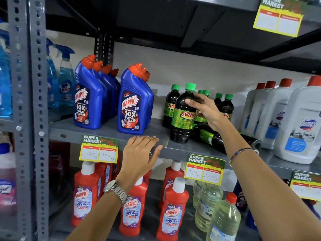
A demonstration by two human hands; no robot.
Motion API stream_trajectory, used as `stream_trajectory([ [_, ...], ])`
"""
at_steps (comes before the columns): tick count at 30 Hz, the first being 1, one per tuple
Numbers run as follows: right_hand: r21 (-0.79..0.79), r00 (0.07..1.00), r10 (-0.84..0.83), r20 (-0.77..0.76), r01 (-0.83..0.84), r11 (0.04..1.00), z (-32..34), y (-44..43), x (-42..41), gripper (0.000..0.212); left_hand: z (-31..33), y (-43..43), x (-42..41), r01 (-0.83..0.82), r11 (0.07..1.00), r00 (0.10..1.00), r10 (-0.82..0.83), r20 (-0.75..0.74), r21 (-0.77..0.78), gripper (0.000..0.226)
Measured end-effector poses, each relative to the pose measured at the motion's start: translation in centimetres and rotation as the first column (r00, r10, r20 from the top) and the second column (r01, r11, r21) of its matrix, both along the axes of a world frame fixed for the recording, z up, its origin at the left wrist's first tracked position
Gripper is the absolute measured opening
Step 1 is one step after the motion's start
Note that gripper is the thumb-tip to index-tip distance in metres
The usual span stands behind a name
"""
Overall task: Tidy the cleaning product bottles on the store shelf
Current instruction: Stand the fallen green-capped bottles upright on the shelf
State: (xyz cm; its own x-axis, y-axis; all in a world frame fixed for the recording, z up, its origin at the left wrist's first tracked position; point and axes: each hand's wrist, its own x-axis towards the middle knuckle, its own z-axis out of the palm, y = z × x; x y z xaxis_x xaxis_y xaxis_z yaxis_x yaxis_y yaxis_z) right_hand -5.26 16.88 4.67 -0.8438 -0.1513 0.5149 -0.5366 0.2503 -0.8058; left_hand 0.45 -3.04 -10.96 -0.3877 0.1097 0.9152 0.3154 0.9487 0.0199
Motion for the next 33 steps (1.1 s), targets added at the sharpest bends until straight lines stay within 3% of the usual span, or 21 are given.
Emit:
stream_trajectory([
  [6, 0.073, 0.999, -0.036, -0.032, 0.038, 0.997, -0.6, 0.0, -0.2, 0.068, -0.1, -0.6, 0.2, -0.005, 1.0, 1.0, 0.005, 0.015, 0.005, 0.039],
  [9, 0.147, 0.97, -0.215, -0.116, 0.231, 0.962, -0.6, 1.3, 0.4, 0.066, 0.0, -0.9, 0.5, -0.005, 0.997, 0.998, 0.01, -0.06, 0.076, 0.037],
  [10, 0.266, 0.943, -0.296, -0.151, 0.327, 0.907, -0.5, 2.1, 0.7, 0.065, -0.1, -0.4, 0.5, -0.005, 0.995, 0.996, 0.014, -0.089, 0.104, 0.036],
  [12, 0.558, 0.885, -0.413, -0.215, 0.458, 0.692, -0.3, 6.9, 0.8, 0.065, 0.7, 4.7, 0.5, 0.043, 0.995, 0.994, -0.033, -0.106, 0.088, 0.035],
  [14, 0.759, 0.892, -0.411, -0.189, 0.398, 0.515, -0.2, 11.1, 0.5, 0.068, 1.2, 10.7, 0.6, 0.123, 0.992, 0.991, -0.122, -0.049, 0.013, 0.035],
  [17, 0.858, 0.911, -0.387, -0.146, 0.311, 0.409, -0.6, 9.9, 0.7, 0.067, 0.9, 12.5, -0.2, 0.13, 0.99, 0.991, -0.131, -0.009, -0.057, 0.036],
  [21, 0.887, 0.865, -0.459, -0.203, 0.361, 0.288, -1.6, 7.8, 0.6, 0.069, -0.2, 11.5, -0.5, 0.091, 0.993, 0.996, -0.091, 0.002, -0.078, 0.036],
  [24, 0.825, 0.835, -0.462, -0.298, 0.469, 0.316, -2.5, 7.6, 0.7, 0.057, -0.2, 10.5, -0.4, 0.067, 0.991, 0.997, -0.07, -0.016, -0.118, 0.037],
  [33, 0.487, 0.784, -0.499, -0.37, 0.621, 0.614, -4.2, 9.2, 1.1, 0.054, -0.2, 11.3, -0.2, 0.069, 0.996, 0.996, -0.071, -0.05, -0.05, 0.036],
])
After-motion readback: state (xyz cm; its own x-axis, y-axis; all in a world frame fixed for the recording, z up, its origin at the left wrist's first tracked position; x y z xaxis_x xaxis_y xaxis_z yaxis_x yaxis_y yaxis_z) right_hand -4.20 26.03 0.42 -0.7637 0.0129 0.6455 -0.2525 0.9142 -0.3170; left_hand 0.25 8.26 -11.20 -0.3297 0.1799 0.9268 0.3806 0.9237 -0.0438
